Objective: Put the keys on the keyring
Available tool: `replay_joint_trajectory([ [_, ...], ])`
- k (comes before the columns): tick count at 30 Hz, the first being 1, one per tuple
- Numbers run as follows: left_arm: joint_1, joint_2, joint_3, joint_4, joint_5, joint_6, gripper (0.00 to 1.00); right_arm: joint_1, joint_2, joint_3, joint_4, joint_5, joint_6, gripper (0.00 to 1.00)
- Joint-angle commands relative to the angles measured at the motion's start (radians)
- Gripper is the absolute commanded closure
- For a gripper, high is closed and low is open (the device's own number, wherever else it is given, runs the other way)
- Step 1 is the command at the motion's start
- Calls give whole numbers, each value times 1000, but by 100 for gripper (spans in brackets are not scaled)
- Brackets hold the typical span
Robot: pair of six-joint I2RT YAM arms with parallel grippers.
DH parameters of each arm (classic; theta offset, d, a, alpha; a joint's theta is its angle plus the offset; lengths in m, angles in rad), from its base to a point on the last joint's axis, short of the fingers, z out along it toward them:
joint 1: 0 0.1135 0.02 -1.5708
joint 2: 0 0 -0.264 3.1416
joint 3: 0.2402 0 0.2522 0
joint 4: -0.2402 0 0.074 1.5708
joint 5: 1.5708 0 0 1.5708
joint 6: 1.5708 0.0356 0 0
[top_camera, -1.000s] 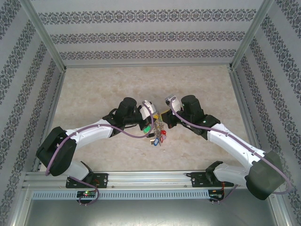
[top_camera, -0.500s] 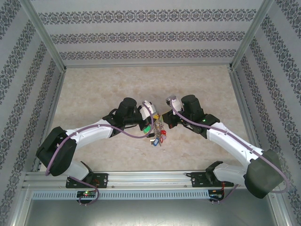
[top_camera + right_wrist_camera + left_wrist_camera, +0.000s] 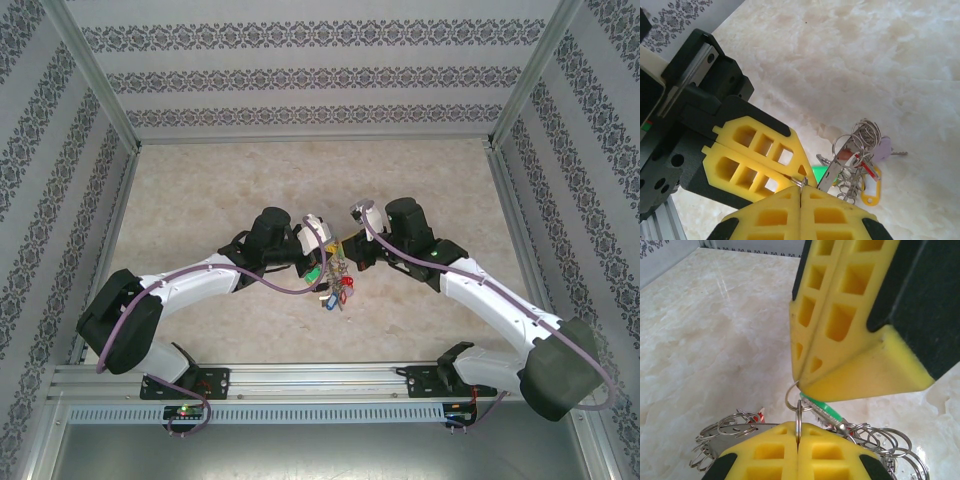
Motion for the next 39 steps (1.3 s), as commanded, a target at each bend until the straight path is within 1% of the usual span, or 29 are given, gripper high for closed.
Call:
replay_joint_trajectory([
  [1,-4,-17,29,1,5,20,100,15,8,41,15,-35,-10,100],
  [10,-5,-15,36,-7,2,21,100,29,25,50,-34,-71,-67,100],
  [17,-4,-15,43,-16,-4,21,100,30,13,38,-48,-21,-91,100],
  [25,-4,-17,41,-6,-17,18,100,21,11,34,-83,69,-86,100],
  [34,-4,-8,52,-9,-3,18,100,11,15,27,-76,57,-83,100],
  [39,-4,-7,47,24,7,0,100,0,29,12,-70,55,-65,100],
])
